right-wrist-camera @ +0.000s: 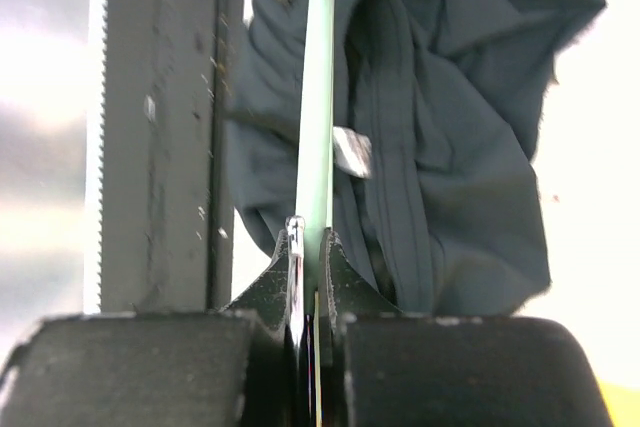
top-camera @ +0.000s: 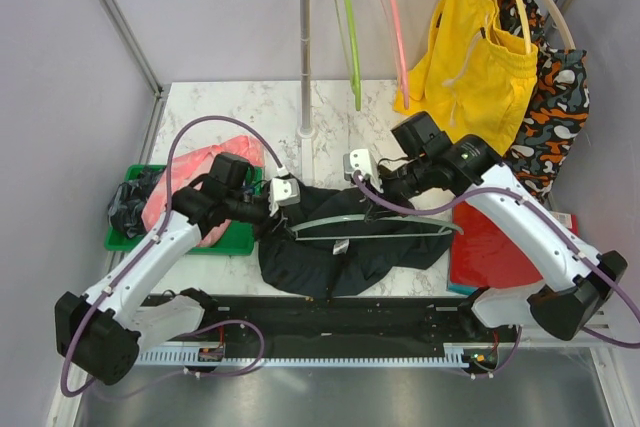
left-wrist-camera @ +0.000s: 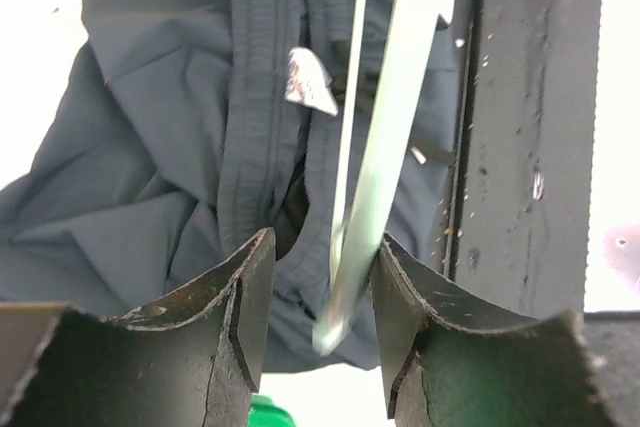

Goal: Place the shorts on the hanger

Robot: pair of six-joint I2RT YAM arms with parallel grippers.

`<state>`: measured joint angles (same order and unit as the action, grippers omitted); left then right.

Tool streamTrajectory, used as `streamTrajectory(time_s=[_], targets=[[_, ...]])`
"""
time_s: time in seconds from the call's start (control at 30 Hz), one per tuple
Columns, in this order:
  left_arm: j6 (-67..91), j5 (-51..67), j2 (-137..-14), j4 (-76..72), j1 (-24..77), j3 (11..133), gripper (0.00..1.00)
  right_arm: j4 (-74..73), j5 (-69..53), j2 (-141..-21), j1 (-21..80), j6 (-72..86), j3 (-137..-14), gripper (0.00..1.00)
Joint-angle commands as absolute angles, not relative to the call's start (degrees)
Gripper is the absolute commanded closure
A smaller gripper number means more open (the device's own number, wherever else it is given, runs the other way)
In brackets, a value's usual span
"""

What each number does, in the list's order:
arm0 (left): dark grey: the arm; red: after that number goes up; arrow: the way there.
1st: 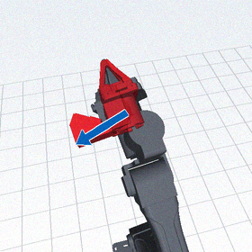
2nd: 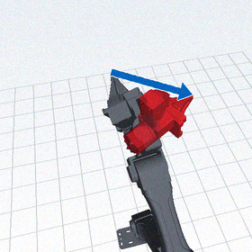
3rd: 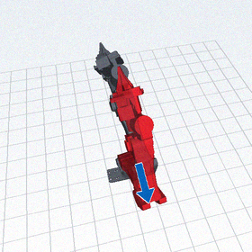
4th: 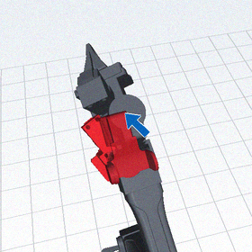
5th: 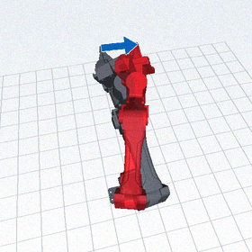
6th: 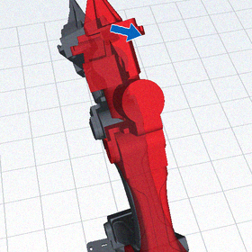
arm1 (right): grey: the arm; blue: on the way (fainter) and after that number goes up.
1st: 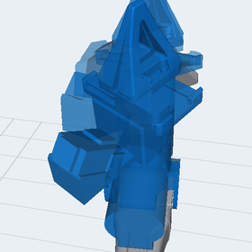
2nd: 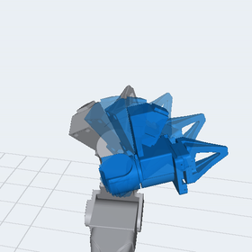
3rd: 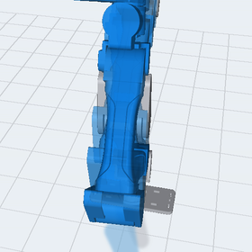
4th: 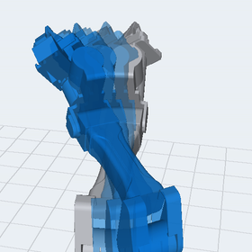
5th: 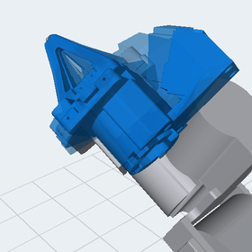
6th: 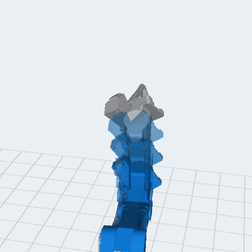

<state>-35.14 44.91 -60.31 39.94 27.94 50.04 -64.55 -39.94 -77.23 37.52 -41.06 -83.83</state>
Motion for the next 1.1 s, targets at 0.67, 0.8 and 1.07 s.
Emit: streamTrajectory(time_s=[0.67,0.8,1.07], targets=[[-88.32,40.17,-75.57,50.45,33.22,50.54,0.43,-79.01,-35.86,-82.35,30.15,-52.11,-90.35,1.0],[-91.84,37.71,-77.78,49.66,33.66,50.45,0.4,-79.98,-36.38,-85.07,30.06,-54.49,-91.67,1.0],[-95.79,37.0,-75.86,50.54,34.89,50.8,0.68,-83.06,-37.88,-90.96,29.97,-59.59,-94.83,1.0]])
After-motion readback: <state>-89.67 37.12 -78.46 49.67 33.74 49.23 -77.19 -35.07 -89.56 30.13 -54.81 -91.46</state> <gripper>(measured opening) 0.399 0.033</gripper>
